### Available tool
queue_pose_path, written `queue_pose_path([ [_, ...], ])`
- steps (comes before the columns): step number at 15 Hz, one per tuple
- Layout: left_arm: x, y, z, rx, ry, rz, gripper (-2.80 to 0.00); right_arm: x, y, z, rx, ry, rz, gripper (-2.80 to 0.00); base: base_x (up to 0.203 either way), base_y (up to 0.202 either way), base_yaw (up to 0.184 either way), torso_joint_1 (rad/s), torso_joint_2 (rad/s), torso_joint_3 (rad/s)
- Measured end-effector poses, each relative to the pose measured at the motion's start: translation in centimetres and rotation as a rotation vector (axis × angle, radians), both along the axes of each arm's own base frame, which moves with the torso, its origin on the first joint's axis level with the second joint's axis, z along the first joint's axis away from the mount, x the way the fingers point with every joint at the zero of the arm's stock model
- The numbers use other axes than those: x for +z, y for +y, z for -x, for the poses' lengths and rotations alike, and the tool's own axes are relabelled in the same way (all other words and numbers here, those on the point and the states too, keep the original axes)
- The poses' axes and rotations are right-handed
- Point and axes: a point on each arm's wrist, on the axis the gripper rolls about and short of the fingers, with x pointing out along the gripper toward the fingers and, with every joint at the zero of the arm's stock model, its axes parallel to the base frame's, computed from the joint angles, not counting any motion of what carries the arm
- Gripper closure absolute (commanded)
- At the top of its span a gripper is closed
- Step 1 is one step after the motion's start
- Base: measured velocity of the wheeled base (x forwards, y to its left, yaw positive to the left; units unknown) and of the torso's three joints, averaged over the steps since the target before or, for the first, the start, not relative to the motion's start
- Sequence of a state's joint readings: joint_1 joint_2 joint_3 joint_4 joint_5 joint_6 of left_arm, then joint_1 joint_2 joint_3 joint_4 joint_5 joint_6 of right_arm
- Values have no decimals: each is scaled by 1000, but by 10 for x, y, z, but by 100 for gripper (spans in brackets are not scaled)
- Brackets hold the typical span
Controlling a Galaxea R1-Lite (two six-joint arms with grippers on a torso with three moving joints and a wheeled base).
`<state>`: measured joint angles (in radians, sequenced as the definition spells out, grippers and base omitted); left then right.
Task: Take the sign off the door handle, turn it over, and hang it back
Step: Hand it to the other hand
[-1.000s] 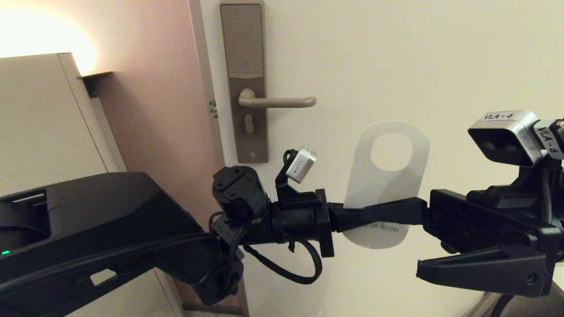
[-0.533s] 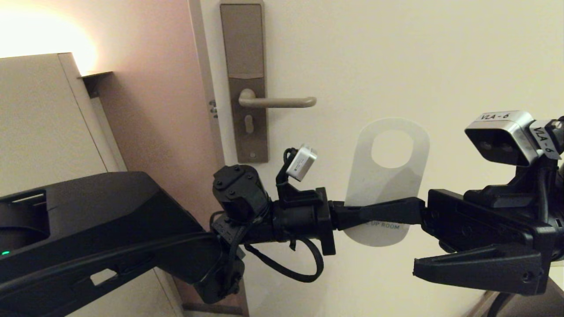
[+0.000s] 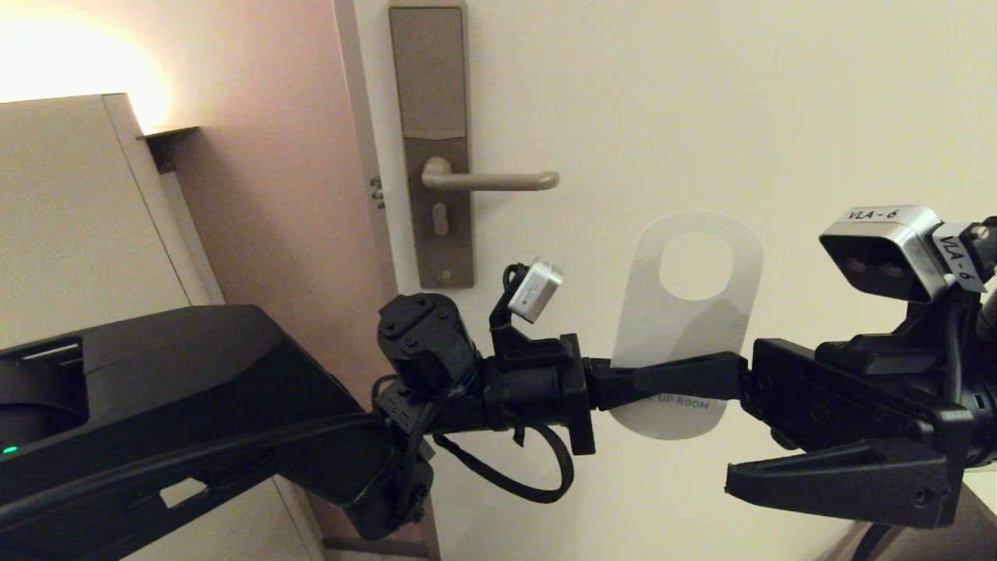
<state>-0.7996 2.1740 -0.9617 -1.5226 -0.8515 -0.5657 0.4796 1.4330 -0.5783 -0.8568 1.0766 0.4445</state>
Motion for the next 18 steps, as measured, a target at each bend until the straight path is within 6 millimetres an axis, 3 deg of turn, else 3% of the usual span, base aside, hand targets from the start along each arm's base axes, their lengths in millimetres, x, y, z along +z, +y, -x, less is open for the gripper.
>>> queue_pose_path([
  [1, 0, 0, 0, 0, 0, -1, 0, 0, 0, 0, 0, -2, -1, 0, 0, 0, 0, 0, 0, 0],
  [18, -6, -12, 11, -35, 10, -10, 0, -2, 1, -1, -1, 5, 0, 0, 0, 0, 0, 0, 0, 0],
])
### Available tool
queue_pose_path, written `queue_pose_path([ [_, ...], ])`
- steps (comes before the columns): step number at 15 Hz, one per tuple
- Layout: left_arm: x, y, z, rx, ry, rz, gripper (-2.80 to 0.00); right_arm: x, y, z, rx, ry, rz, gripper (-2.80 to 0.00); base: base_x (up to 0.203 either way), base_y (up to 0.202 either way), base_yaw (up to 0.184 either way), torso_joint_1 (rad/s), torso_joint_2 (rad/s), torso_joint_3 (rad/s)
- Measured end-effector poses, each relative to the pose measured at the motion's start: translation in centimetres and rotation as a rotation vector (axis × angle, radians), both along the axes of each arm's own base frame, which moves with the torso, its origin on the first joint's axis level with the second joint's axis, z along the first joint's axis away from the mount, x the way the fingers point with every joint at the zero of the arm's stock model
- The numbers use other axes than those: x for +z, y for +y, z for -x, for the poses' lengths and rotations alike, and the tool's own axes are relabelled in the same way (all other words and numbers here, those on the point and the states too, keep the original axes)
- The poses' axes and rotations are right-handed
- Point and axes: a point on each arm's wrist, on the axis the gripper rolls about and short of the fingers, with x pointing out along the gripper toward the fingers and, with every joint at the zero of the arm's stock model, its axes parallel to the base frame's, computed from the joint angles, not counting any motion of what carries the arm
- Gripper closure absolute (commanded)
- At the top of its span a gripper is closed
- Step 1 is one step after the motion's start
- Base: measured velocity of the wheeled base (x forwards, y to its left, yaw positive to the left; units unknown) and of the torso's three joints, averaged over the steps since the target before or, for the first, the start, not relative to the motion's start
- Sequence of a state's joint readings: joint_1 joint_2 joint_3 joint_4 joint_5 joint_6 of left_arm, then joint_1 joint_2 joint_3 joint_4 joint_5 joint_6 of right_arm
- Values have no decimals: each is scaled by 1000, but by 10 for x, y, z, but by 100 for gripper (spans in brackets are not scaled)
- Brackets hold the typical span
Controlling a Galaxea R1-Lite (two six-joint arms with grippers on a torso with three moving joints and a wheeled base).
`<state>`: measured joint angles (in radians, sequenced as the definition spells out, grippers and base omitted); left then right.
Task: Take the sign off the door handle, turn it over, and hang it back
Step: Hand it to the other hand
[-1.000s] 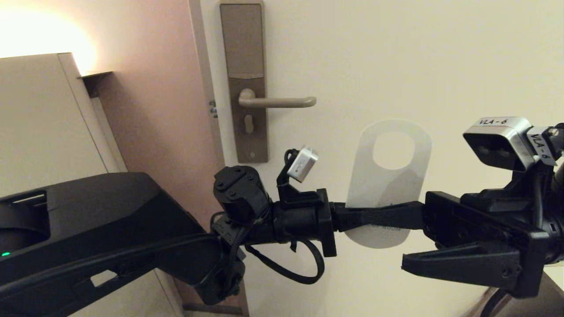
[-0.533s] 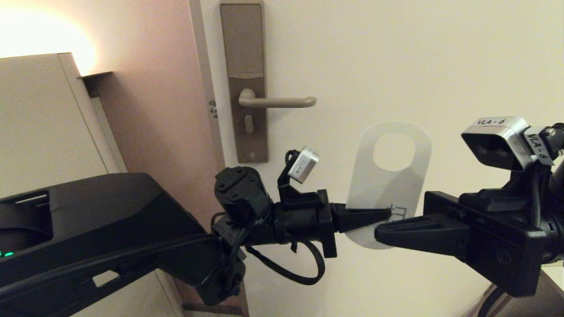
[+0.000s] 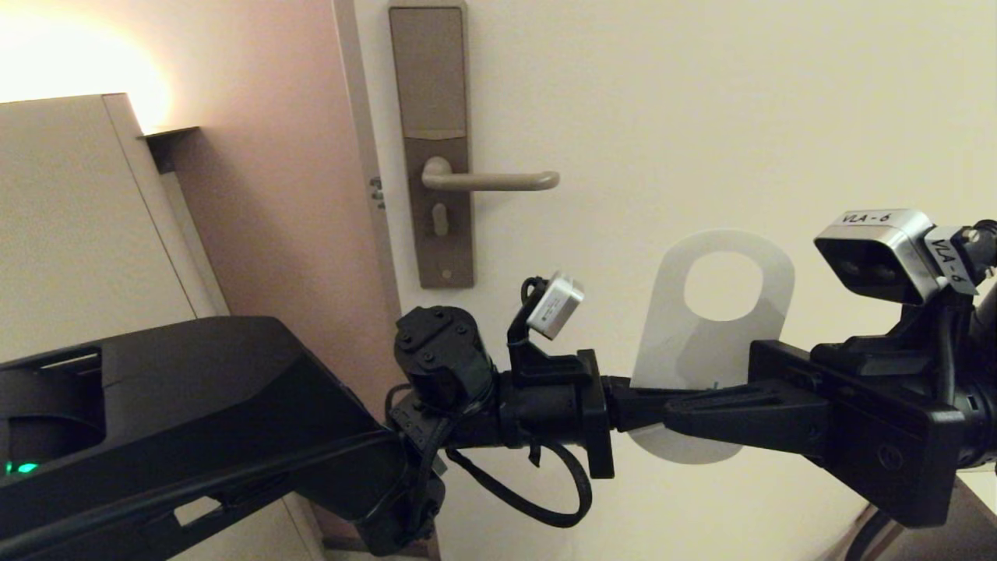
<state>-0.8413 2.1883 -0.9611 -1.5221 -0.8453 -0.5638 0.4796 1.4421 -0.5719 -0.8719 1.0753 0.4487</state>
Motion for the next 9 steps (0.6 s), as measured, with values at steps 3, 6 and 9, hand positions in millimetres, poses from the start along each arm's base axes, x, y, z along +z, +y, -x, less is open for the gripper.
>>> queue_pose_path([
  [3, 0, 1, -1, 10, 1, 1, 0, -2, 0, 1, 0, 5, 3, 0, 0, 0, 0, 0, 0, 0],
  [6, 0, 6, -8, 41, 0, 4, 0, -4, -1, 1, -3, 10, 6, 0, 0, 0, 0, 0, 0, 0],
  [9, 2, 11, -11, 54, -3, 4, 0, -6, -5, 0, -25, 14, 10, 0, 0, 0, 0, 0, 0, 0],
])
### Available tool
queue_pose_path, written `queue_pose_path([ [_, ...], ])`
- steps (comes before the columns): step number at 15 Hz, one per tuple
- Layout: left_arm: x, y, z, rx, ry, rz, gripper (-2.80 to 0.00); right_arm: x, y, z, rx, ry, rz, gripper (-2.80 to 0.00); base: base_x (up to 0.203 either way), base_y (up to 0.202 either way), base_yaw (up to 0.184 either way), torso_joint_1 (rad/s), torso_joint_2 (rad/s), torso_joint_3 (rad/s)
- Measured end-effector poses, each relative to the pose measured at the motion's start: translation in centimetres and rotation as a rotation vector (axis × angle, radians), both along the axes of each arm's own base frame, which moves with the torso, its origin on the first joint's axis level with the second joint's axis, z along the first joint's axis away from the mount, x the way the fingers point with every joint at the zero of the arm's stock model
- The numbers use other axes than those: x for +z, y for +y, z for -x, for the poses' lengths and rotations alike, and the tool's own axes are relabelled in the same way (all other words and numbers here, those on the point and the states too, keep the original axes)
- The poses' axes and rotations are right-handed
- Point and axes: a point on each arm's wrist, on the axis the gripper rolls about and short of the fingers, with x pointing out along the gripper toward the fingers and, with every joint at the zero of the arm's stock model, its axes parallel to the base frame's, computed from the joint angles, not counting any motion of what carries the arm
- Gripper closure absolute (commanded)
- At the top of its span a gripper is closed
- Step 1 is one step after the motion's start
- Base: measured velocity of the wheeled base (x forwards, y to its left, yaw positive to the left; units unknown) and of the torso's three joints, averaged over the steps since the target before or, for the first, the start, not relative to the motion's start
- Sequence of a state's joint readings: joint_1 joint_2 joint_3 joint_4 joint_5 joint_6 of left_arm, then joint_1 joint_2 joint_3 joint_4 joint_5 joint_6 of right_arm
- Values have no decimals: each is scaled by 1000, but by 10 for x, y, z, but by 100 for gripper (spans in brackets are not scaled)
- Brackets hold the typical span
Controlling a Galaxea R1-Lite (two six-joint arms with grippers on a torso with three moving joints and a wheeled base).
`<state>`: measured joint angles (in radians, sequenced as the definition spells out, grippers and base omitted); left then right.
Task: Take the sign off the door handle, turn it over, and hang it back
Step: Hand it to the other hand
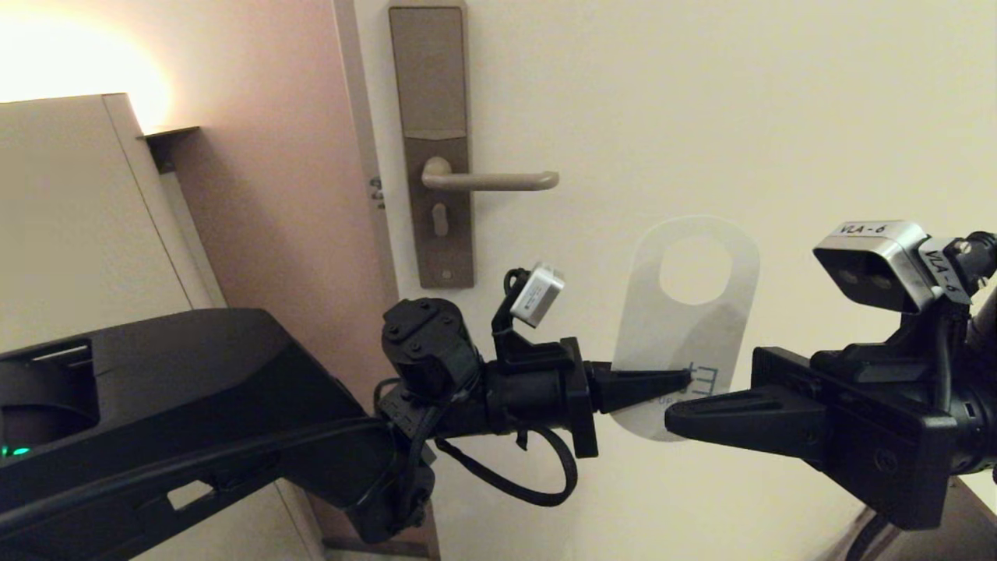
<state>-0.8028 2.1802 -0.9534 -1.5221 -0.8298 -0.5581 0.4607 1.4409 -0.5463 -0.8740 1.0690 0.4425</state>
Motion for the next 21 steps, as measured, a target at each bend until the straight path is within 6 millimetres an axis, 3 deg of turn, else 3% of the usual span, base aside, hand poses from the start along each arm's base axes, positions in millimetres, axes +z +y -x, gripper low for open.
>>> queue_pose_path([
  [5, 2, 11, 0, 19, 1, -9, 0, -3, -14, -7, -73, 7, 4, 0, 0, 0, 0, 0, 0, 0],
  [6, 2, 12, 1, 20, 1, -9, 0, -3, -16, -8, -82, 7, 5, -13, 0, 0, 0, 0, 0, 0],
  [7, 3, 13, 1, 22, 0, -8, 0, -3, -17, -9, -88, 9, 6, -280, 0, 0, 0, 0, 0, 0],
  [13, 5, 21, 4, 30, -1, -17, 0, -7, -19, -7, -92, 15, 12, -280, 0, 0, 0, 0, 0, 0],
  [21, 11, 54, 10, 48, 4, -45, 0, -17, -16, -15, -109, -35, 40, -280, 0, 0, 0, 0, 0, 0],
])
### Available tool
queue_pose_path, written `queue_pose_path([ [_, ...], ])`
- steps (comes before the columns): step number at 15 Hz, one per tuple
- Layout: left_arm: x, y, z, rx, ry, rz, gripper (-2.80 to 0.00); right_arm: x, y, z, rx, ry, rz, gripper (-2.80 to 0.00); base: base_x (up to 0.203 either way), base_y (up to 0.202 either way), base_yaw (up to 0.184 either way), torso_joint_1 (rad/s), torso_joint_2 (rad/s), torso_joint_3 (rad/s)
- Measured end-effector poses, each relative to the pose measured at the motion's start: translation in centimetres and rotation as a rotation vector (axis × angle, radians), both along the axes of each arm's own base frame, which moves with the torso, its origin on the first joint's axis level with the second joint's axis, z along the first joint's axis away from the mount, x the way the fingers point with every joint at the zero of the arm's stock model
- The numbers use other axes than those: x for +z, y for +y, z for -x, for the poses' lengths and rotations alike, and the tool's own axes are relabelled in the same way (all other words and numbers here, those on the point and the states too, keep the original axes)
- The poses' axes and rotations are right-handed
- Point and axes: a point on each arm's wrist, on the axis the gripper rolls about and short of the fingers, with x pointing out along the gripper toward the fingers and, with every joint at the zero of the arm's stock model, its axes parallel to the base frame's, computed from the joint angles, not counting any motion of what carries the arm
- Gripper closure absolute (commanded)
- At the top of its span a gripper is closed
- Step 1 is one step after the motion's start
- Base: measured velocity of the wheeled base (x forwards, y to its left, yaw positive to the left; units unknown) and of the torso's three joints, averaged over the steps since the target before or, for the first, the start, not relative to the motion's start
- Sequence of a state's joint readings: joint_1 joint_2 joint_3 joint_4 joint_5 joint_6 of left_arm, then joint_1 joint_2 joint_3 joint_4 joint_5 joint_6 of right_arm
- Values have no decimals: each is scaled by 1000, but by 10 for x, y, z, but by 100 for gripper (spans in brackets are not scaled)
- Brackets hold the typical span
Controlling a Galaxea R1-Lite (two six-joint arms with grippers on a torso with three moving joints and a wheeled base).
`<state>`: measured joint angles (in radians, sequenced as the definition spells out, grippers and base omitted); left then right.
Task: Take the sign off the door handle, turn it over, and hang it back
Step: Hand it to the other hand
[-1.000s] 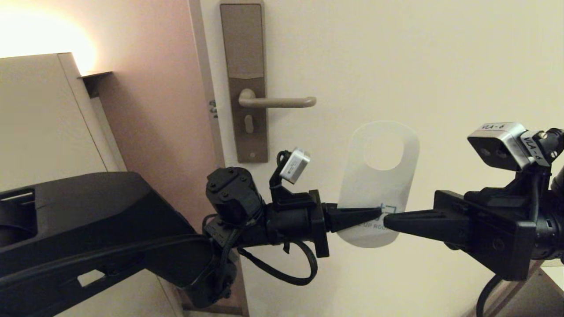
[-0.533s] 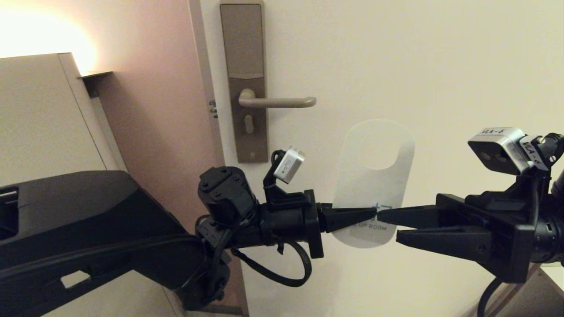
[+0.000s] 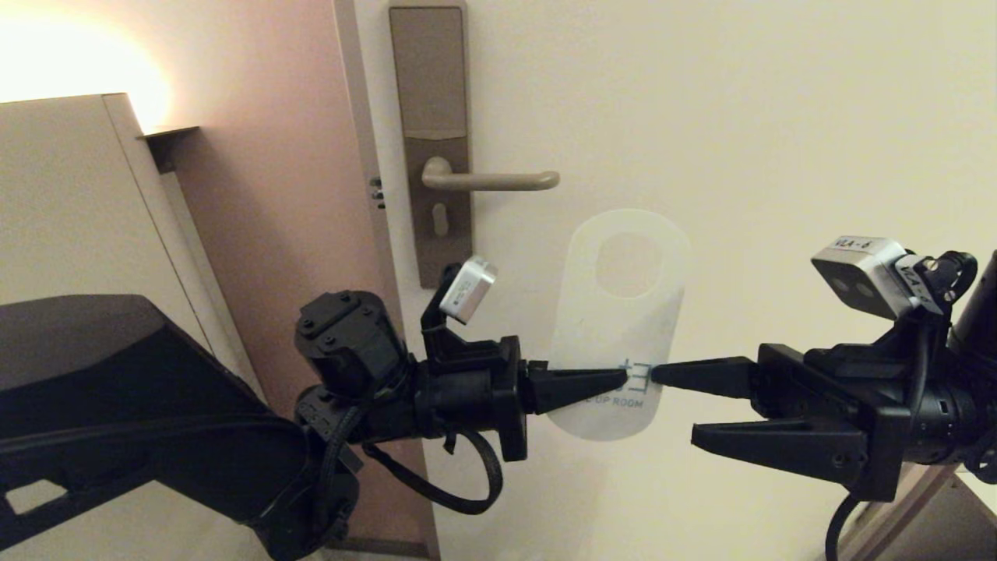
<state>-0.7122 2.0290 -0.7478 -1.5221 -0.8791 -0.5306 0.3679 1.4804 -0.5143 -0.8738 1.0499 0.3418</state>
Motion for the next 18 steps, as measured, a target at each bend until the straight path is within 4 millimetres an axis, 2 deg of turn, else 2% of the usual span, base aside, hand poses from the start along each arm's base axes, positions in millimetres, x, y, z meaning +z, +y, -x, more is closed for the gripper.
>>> queue_pose_path([
  [3, 2, 11, 0, -1, -4, -7, 0, -3, 1, -3, -2, 8, 5, -280, 0, 0, 0, 0, 0, 0],
  [8, 4, 16, -1, 5, -10, -7, 0, -6, -3, -9, -28, 1, 13, -280, 0, 0, 0, 0, 0, 0],
  [18, 4, -11, 10, -73, -18, 6, 0, 4, 3, -24, -17, -44, 1, -280, 0, 0, 0, 0, 0, 0],
])
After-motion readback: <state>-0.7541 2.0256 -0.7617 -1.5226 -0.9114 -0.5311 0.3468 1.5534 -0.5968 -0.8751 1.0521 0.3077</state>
